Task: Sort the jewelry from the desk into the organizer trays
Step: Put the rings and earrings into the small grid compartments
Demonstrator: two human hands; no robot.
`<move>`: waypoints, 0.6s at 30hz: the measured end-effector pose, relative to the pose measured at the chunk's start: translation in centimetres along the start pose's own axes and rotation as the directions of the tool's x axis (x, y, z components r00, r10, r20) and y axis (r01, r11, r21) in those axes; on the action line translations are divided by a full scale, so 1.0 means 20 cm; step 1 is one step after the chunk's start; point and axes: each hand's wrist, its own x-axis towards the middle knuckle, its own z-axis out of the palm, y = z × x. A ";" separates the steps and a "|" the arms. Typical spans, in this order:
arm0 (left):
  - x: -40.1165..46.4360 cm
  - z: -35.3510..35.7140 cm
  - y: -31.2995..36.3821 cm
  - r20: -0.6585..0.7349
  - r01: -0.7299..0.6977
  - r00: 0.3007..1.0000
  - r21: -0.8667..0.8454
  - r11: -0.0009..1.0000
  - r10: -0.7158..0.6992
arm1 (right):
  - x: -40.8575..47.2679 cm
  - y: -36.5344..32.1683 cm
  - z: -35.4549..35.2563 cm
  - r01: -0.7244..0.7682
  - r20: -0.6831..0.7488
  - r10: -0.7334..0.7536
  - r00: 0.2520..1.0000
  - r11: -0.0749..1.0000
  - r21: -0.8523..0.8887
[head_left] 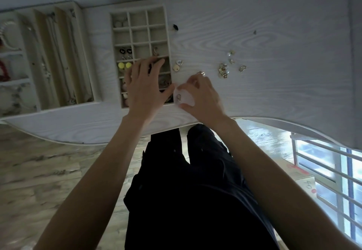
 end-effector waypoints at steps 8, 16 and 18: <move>0.00 0.00 0.02 0.001 0.035 0.999 -0.014 0.999 -0.035 | 0.06 0.05 0.00 -0.047 -0.295 0.038 0.955 0.999 -0.024; 0.00 0.00 0.04 -0.049 0.004 0.999 -0.030 1.000 -0.006 | -0.02 0.31 -0.15 -0.170 -0.500 0.183 0.846 0.983 0.071; 0.00 0.01 0.05 -0.053 -0.006 0.999 -0.031 1.000 0.004 | -0.06 0.36 -0.17 -0.276 -0.551 0.247 0.797 0.961 0.031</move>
